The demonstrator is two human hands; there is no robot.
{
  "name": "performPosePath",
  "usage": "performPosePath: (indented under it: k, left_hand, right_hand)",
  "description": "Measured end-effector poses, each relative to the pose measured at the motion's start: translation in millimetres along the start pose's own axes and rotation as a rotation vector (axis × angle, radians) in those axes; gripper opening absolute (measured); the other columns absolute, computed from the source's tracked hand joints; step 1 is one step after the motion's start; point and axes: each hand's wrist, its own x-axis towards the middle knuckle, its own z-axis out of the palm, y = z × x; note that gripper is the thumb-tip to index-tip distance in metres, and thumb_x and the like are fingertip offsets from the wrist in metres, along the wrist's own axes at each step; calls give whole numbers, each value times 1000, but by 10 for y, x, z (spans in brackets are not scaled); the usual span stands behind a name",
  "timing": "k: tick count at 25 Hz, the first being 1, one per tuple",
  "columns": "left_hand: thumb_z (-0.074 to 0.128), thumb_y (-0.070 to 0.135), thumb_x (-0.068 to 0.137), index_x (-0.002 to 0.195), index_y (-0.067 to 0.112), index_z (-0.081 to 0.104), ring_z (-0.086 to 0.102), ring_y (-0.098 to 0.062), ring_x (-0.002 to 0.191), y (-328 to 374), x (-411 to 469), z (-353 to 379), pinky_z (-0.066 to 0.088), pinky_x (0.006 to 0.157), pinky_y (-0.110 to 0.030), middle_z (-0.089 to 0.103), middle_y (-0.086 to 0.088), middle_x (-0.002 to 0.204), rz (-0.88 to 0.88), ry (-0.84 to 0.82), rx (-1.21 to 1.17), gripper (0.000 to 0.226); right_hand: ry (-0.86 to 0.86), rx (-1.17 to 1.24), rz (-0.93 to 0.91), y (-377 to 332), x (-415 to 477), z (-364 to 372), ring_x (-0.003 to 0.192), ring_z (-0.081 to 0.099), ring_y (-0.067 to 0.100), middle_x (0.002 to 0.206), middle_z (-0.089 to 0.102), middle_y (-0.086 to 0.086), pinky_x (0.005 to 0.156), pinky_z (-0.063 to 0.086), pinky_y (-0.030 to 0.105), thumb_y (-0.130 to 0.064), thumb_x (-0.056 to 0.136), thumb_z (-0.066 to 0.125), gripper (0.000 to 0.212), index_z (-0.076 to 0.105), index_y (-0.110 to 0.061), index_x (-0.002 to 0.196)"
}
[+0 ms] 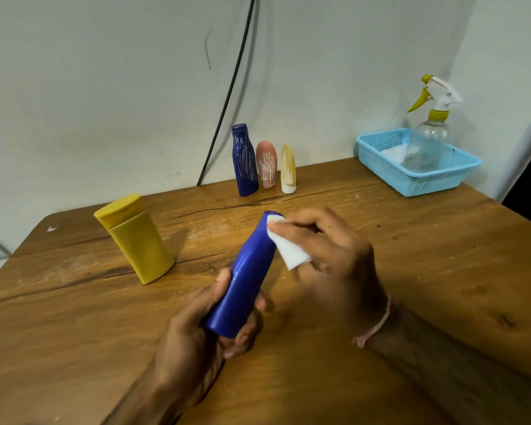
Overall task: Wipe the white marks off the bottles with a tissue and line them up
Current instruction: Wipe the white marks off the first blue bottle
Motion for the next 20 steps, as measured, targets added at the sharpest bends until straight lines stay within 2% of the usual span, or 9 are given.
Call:
performPosePath:
  k: [3,5,7,9,11,13,15,17,20]
  left_hand:
    - [45,40,98,101,-19,54,31,-23,51,-29,-26,13,15,47,-38,48,-15,61,58,10,124,60]
    - [43,40,98,98,-16,58,28,-24,52,-34,-36,-1,13,49,-42,43,-16,59,79,24,155,58]
    - [43,39,98,97,-14,59,29,-24,52,-27,-36,-11,13,50,-43,44,-16,60,91,24,170,56]
    - [44,38,98,97,-14,58,32,-23,52,-38,-36,5,14,50,-43,49,-13,62,117,37,194,53]
    - [51,37,96,101,-13,59,36,-23,53,-70,-32,25,18,49,-42,55,-11,67,154,46,223,51]
    - [64,39,89,118,-2,63,45,-28,64,-75,-27,3,34,55,-37,60,-14,83,182,43,253,50]
    - [76,40,81,136,16,58,58,-27,90,-72,-13,-47,51,79,-39,64,-9,109,210,49,339,63]
    - [78,42,79,140,31,52,60,-19,108,-71,-3,-113,51,95,-42,63,2,123,271,110,547,67]
    - [75,46,79,133,45,46,59,-12,109,-54,0,-154,48,91,-27,61,14,120,319,144,693,61]
  right_hand:
    - [61,-41,99,47,32,-19,95,67,20,103,69,15,83,53,14,12,79,75,39,74,1,116]
    - [24,12,32,-33,-11,-7,92,67,20,100,68,15,77,55,17,0,89,68,27,74,2,116]
    - [-18,63,-30,-84,-24,-4,92,65,18,99,67,15,75,55,17,-19,102,57,30,74,1,116]
    - [5,24,-2,-27,-1,-26,93,63,16,99,67,15,79,52,12,-4,93,69,24,74,0,116]
    - [38,-19,55,-8,2,-38,93,62,15,100,67,15,82,50,9,12,76,79,42,74,1,116]
    - [0,54,22,-81,-29,-36,94,65,18,100,67,15,81,54,16,11,75,79,41,75,1,114]
    - [-23,126,-61,-170,-52,-44,97,68,21,101,69,16,83,56,23,6,84,72,29,76,0,112]
    - [-9,146,-72,-181,-32,-72,101,68,21,105,70,16,85,56,25,3,87,68,25,76,0,111]
    - [68,132,0,-168,-12,-77,103,67,20,108,70,16,85,55,22,4,85,69,25,73,2,110]
